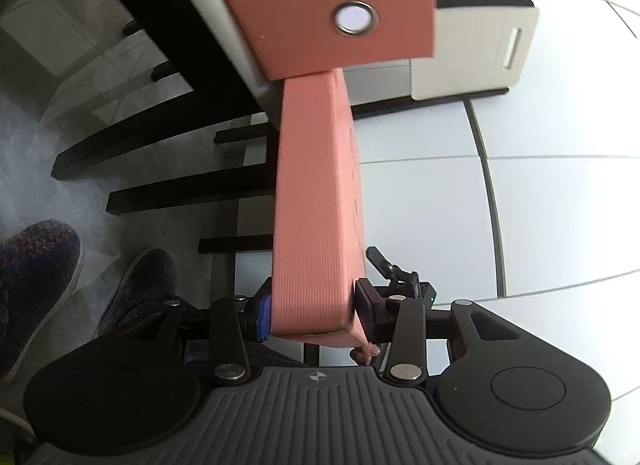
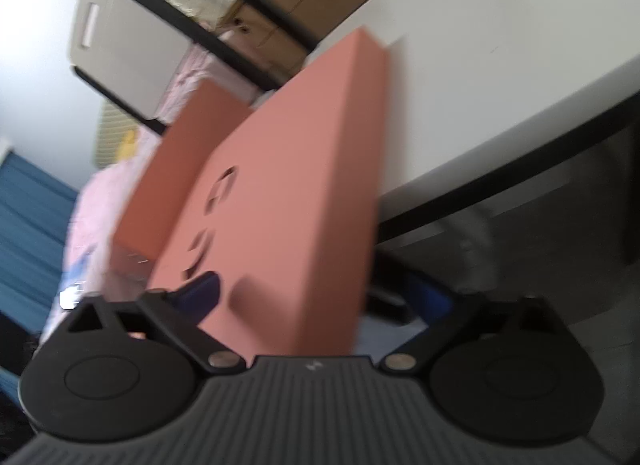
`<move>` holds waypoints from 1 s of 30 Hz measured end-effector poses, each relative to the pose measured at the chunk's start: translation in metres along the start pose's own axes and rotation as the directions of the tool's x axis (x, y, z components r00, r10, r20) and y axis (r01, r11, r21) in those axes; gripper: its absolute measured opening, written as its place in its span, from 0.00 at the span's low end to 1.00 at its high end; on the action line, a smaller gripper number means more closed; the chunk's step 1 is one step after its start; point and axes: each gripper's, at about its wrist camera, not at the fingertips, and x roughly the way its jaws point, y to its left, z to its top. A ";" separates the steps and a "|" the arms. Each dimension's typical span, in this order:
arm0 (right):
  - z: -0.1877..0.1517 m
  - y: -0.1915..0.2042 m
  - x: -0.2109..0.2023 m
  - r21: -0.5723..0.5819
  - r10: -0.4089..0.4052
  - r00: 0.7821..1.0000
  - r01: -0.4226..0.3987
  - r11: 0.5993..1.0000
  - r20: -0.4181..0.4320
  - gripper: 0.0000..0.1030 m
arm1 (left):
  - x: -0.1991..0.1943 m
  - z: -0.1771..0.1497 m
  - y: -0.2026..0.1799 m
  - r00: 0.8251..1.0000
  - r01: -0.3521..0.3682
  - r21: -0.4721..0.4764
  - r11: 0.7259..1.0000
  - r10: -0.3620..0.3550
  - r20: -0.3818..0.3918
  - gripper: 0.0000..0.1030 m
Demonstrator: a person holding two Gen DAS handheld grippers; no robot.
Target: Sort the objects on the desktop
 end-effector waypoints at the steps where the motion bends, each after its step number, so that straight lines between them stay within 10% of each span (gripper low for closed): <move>1: -0.002 0.002 0.000 -0.005 0.014 1.000 -0.014 1.000 -0.003 0.73 | 0.000 -0.001 0.000 1.000 0.017 -0.006 1.000 -0.017 0.001 0.44; 30: 0.005 0.180 -0.099 -0.214 0.061 0.946 0.009 0.977 0.318 0.69 | -0.079 0.035 -0.121 0.948 0.252 0.260 0.932 -0.291 0.126 0.47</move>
